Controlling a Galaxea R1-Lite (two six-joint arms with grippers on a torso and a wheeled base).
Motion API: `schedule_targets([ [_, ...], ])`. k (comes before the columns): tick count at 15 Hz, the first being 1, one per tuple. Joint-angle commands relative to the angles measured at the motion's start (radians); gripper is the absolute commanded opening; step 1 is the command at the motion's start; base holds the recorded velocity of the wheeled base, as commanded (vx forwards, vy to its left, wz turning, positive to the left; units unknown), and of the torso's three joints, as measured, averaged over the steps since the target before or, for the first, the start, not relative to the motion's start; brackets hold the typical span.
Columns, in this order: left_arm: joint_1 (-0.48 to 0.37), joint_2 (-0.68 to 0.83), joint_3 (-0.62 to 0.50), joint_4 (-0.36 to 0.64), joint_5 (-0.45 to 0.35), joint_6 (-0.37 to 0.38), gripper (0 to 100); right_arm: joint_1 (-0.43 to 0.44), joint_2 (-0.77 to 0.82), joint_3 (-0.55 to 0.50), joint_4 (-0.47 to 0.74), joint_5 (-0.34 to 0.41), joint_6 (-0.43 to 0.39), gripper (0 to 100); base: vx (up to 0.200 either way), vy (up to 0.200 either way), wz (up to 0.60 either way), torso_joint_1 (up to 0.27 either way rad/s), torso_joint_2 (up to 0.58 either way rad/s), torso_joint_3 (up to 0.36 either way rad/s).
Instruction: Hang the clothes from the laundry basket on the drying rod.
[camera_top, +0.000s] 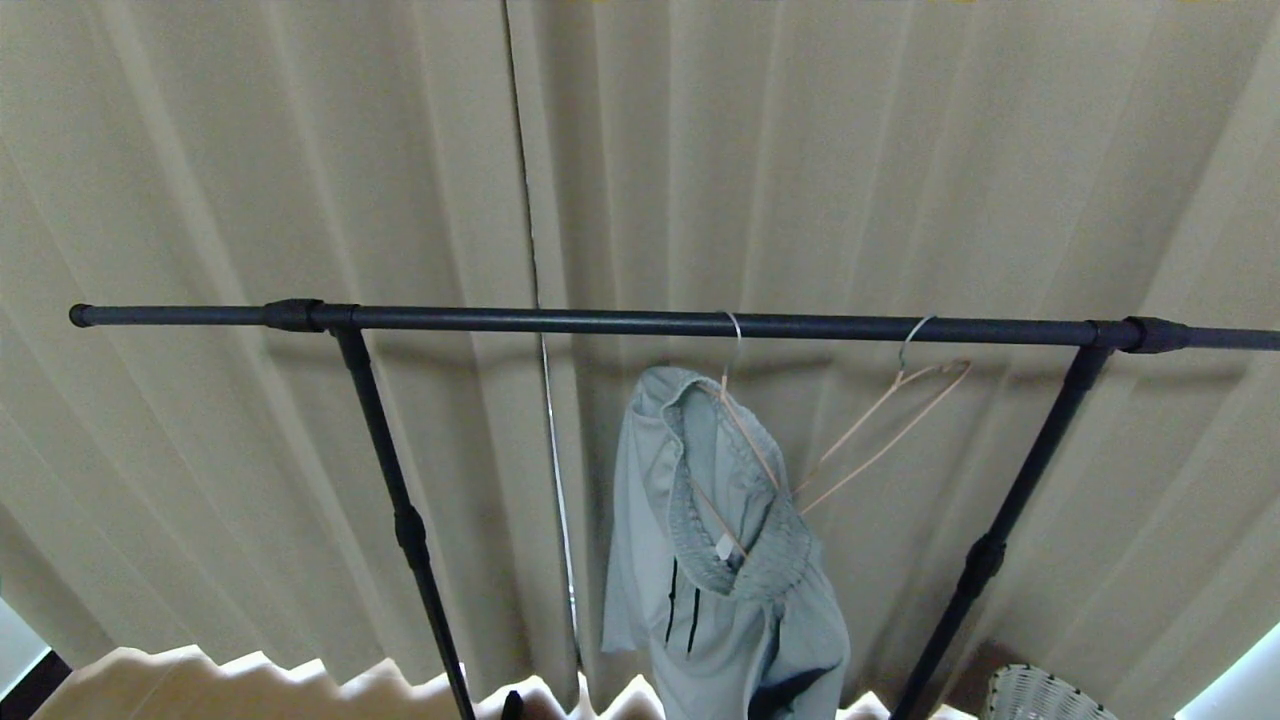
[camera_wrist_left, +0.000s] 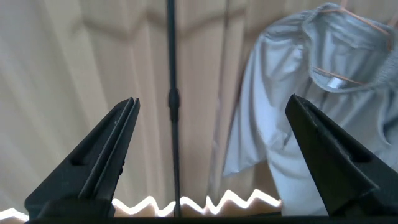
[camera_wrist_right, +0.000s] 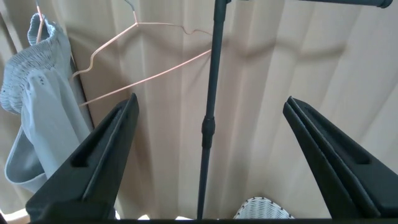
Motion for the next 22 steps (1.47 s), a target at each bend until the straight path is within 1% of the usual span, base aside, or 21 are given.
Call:
schedule_targets([
  [1, 0.0, 0.0, 0.0, 0.0, 0.009, -0.001, 100, 0.002, 0.0, 0.0, -0.001, 0.0, 0.0, 100, -0.2, 0.0, 0.0, -0.002, 0.01, 0.002],
  [9, 0.0, 0.0, 0.0, 0.0, 0.012, -0.005, 100, 0.0, 0.0, 0.0, -0.001, -0.002, 0.003, 100, -0.2, 0.0, 0.0, 0.007, 0.0, 0.004],
  [11, 0.0, 0.0, 0.0, 0.0, 0.035, -0.007, 100, 0.0, 0.0, 0.0, -0.001, -0.002, 0.003, 100, -0.2, 0.0, 0.0, 0.002, 0.0, 0.002],
  [14, 0.0, -0.002, 0.0, 0.0, 0.035, -0.01, 100, 0.0, 0.0, 0.0, -0.001, -0.002, 0.002, 100, 0.0, 0.0, 0.0, 0.0, 0.0, 0.0],
  [16, 0.001, -0.002, 0.0, -0.002, 0.038, -0.034, 100, 0.0, 0.0, 0.0, -0.001, -0.002, 0.003, 100, 0.0, 0.0, 0.0, 0.0, 0.0, 0.0],
  [22, 0.0, -0.002, 0.0, -0.002, 0.038, -0.034, 100, 0.0, 0.0, 0.0, -0.001, -0.005, 0.003, 100, 0.0, 0.0, 0.0, 0.0, 0.0, 0.0],
])
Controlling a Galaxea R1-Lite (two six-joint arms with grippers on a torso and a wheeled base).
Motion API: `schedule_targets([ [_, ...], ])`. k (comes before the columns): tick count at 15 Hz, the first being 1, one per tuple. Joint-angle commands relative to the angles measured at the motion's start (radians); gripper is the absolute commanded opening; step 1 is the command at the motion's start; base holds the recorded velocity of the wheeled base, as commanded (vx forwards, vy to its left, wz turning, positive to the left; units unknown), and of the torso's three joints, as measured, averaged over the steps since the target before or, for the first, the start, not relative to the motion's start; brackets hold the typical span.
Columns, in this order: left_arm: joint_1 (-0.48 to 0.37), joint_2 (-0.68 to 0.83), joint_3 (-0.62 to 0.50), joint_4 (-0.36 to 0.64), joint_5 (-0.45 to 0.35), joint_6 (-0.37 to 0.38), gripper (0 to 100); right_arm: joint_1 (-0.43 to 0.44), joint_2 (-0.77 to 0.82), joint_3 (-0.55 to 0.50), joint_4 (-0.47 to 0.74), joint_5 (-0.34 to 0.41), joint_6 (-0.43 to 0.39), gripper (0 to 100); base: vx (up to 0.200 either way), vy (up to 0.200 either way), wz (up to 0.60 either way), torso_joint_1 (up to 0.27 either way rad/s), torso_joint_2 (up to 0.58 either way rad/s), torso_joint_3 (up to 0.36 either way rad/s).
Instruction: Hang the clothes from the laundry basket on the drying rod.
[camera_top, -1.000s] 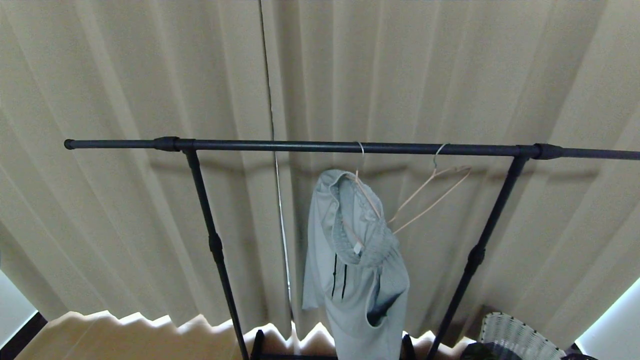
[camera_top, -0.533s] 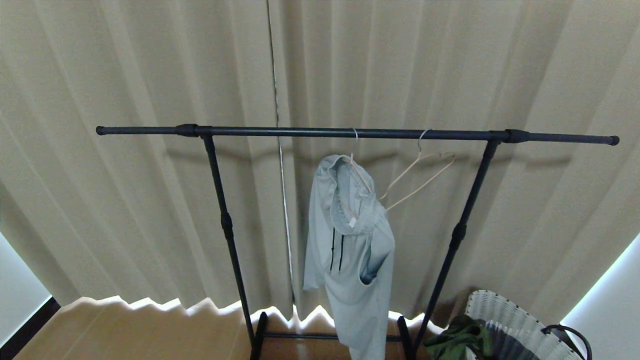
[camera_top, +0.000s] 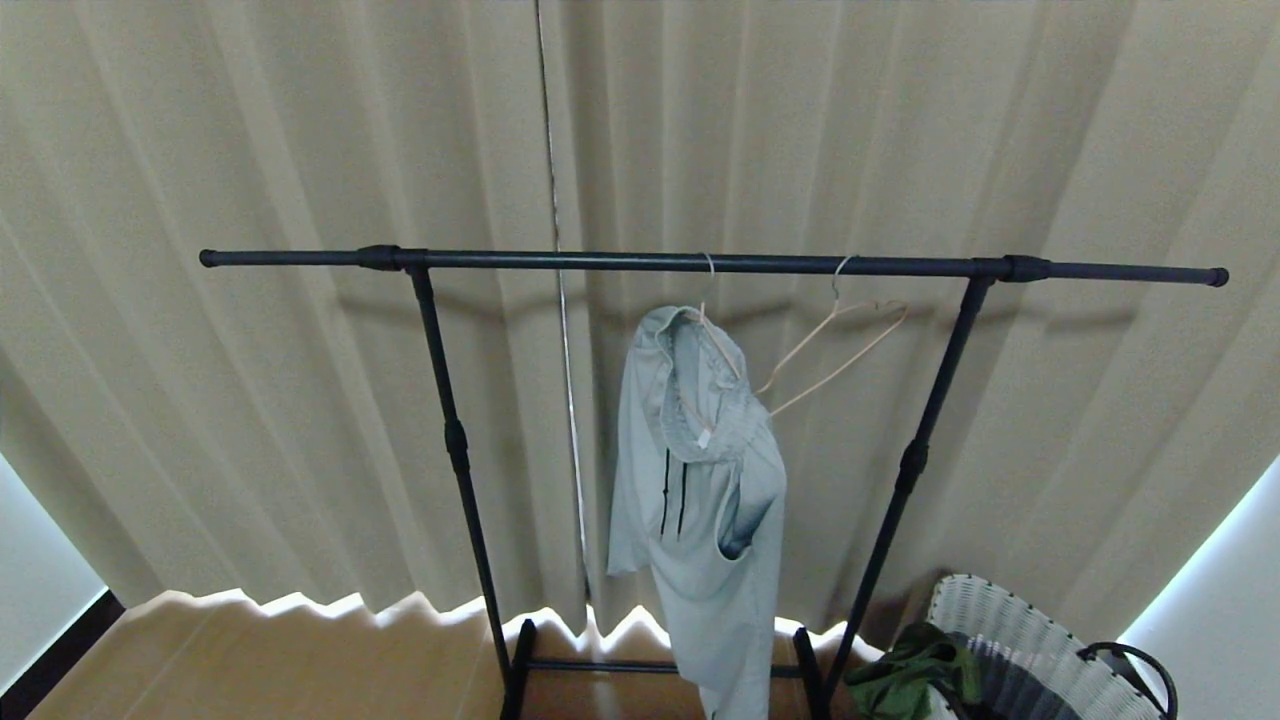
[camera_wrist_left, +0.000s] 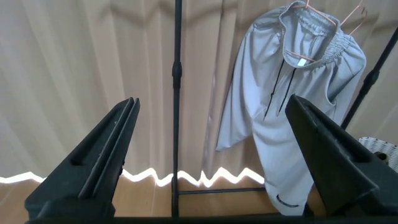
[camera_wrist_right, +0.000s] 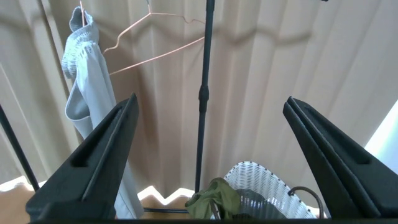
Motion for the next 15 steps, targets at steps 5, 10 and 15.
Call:
schedule_targets([
  [5, 0.001, -0.001, 0.0, -0.001, 0.011, -0.001, 100, 0.0, 0.0, 0.0, -0.001, -0.002, 0.001, 100, 0.0, 0.0, 0.0, 0.0, 0.0, 0.0],
  [10, 0.001, -0.001, 0.0, 0.004, 0.178, -0.008, 100, 0.0, 0.0, 0.0, -0.002, -0.002, 0.001, 100, 0.0, 0.0, 0.0, -0.156, 0.38, 0.207],
  [15, 0.0, 0.0, 0.0, 0.067, 0.129, 0.015, 100, 0.0, 0.0, 0.0, -0.002, -0.002, 0.001, 100, 0.0, 0.0, 0.0, -0.217, 0.54, 0.319],
])
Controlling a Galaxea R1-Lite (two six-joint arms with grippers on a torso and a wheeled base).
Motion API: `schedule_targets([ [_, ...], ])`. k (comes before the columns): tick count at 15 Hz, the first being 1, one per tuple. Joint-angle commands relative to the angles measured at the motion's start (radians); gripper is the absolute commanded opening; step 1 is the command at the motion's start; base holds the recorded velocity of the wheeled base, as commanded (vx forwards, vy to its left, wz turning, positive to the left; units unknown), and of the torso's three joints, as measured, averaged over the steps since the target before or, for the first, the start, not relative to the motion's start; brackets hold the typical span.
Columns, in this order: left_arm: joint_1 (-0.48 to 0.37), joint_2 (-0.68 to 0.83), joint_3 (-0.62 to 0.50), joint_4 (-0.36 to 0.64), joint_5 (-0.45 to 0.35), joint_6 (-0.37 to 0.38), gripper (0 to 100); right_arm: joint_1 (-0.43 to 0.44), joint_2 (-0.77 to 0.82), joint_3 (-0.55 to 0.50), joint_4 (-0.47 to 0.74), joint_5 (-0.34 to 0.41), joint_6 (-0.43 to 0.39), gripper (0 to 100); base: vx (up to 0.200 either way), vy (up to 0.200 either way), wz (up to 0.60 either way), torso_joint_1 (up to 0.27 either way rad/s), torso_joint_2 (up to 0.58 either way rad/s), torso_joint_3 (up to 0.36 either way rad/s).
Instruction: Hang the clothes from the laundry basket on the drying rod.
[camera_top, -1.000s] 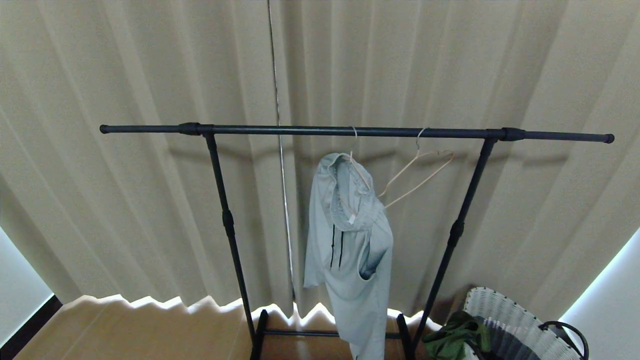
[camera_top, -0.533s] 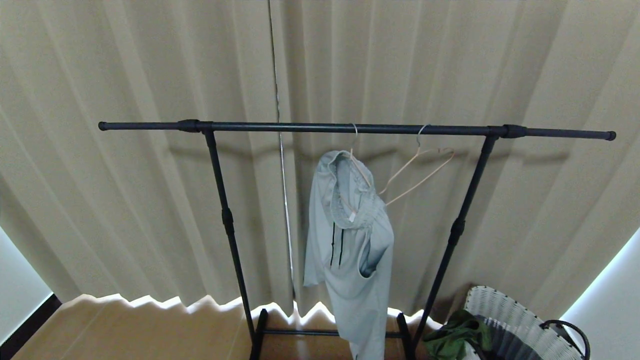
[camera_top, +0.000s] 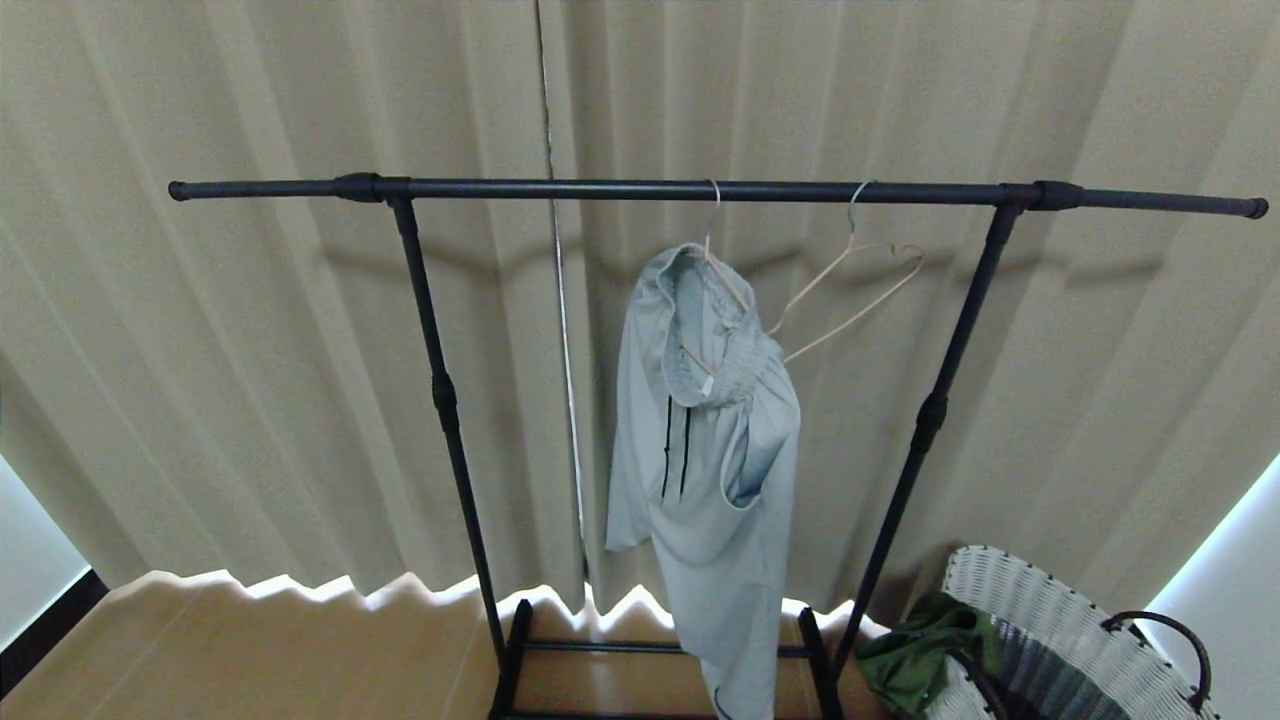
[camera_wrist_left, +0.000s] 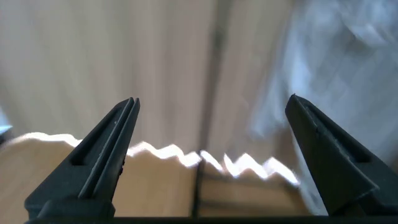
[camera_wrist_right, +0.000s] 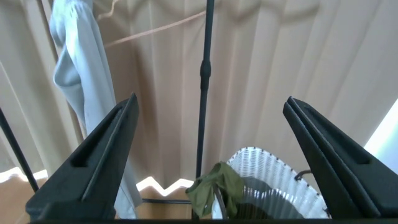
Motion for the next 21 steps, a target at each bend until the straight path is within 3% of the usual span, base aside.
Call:
schedule_targets([
  [1, 0.002, 0.0, 0.0, 0.019, -0.045, 0.045, 100, 0.0, 0.0, 0.0, 0.001, -0.001, 0.0, 100, 0.0, 0.0, 0.0, -0.203, 0.51, 0.305],
  [3, 0.002, 0.0, 0.0, 0.02, -0.049, 0.071, 100, 0.0, 0.0, 0.0, 0.001, -0.001, 0.0, 100, 0.0, 0.0, 0.0, -0.183, 0.51, 0.32],
  [6, 0.002, -0.001, 0.0, 0.019, -0.04, 0.033, 100, 0.0, 0.0, 0.0, 0.001, -0.001, 0.0, 100, 0.0, 0.0, 0.0, -0.178, 0.5, 0.32],
  [12, 0.002, -0.001, 0.0, 0.019, -0.04, 0.033, 100, 0.0, 0.0, 0.0, 0.001, -0.001, 0.0, 100, 0.0, 0.0, 0.0, -0.141, 0.46, 0.314],
  [21, 0.002, -0.001, 0.0, 0.019, -0.038, 0.033, 100, 0.0, 0.0, 0.0, 0.001, -0.001, 0.0, 100, 0.0, 0.0, 0.0, -0.012, 0.05, 0.032],
])
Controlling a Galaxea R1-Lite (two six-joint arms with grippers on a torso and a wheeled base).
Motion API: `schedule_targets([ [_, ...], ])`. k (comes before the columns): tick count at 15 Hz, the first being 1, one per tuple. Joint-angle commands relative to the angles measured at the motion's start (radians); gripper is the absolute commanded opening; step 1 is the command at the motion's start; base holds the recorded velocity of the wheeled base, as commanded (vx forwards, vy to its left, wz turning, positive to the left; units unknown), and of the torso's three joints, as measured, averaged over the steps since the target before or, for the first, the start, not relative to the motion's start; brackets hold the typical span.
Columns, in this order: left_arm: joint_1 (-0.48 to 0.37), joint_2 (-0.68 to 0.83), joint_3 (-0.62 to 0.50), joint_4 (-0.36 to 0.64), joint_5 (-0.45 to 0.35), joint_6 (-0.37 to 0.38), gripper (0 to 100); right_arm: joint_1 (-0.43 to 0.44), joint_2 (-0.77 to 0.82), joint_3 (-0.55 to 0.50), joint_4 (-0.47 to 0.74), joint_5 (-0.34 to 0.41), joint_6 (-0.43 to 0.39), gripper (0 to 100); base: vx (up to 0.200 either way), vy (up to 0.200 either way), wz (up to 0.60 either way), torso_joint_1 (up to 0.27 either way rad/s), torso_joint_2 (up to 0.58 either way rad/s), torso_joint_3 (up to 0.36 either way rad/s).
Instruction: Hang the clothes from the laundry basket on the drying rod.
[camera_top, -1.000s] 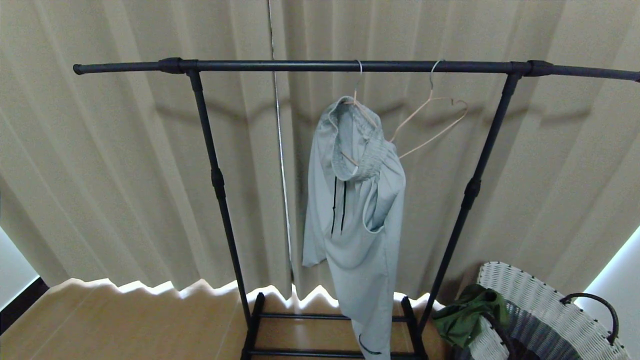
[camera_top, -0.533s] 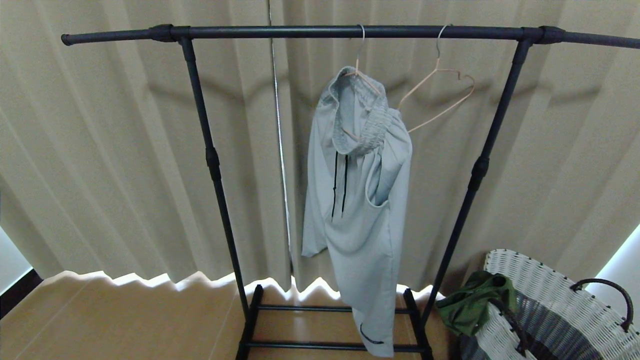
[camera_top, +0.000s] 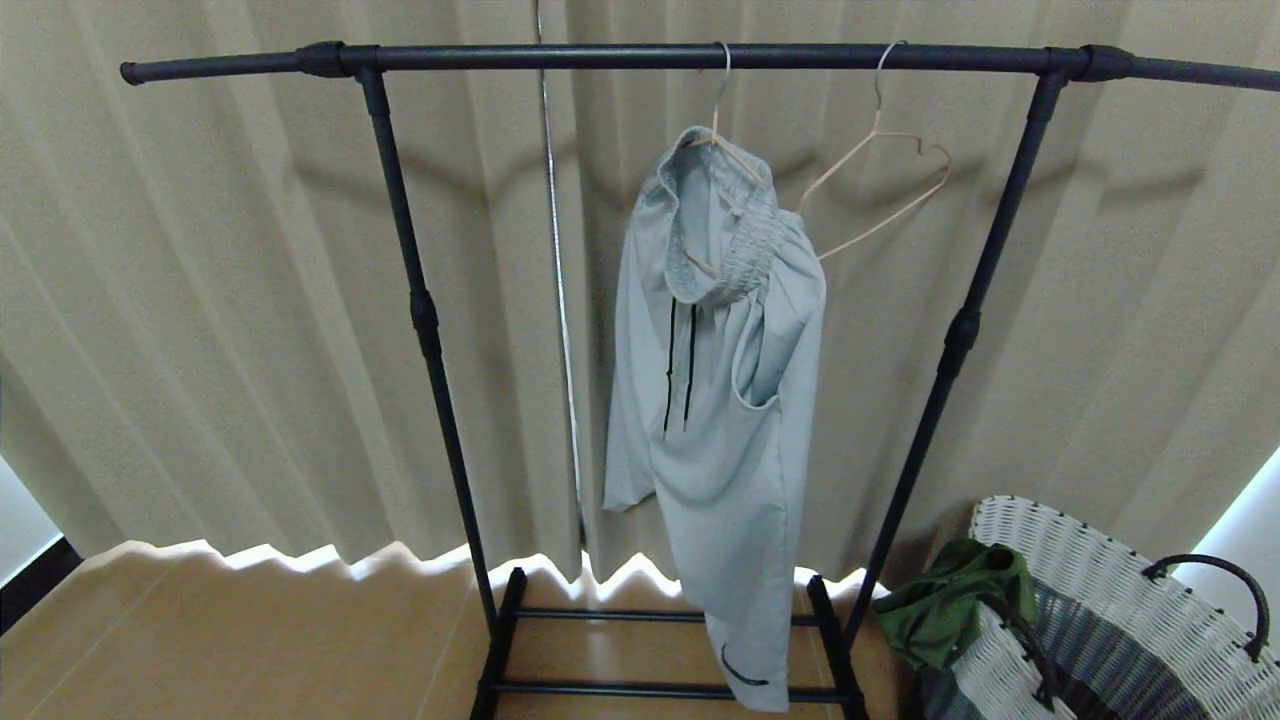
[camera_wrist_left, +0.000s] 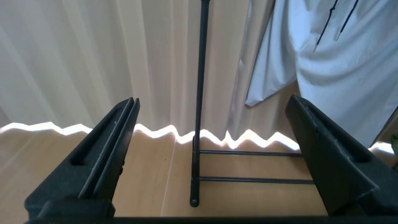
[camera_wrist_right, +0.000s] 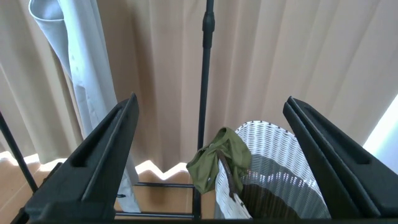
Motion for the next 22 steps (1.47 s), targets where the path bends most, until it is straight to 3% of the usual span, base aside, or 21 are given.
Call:
schedule_targets([
  [1, 0.0, 0.0, 0.0, 0.0, -0.001, 0.0, 100, 0.0, 0.0, 0.0, -0.001, 0.0, 0.0, 100, 0.0, 0.0, 0.0, 0.0, 0.0, 0.0],
  [8, 0.0, 0.0, 0.0, 0.0, 0.001, 0.0, 100, 0.0, 0.0, 0.0, -0.001, -0.006, 0.0, 100, 0.0, 0.0, 0.0, -0.006, 0.02, 0.017],
  [15, 0.0, 0.0, 0.0, 0.0, 0.001, 0.0, 100, 0.0, 0.0, 0.0, -0.001, -0.006, 0.001, 100, 0.0, 0.0, 0.0, -0.057, 0.39, 0.326],
  [22, 0.0, 0.0, 0.0, 0.0, -0.001, 0.003, 100, 0.0, 0.0, 0.0, 0.0, 0.0, -0.003, 100, 0.0, 0.0, 0.0, 0.0, 0.02, 0.018],
])
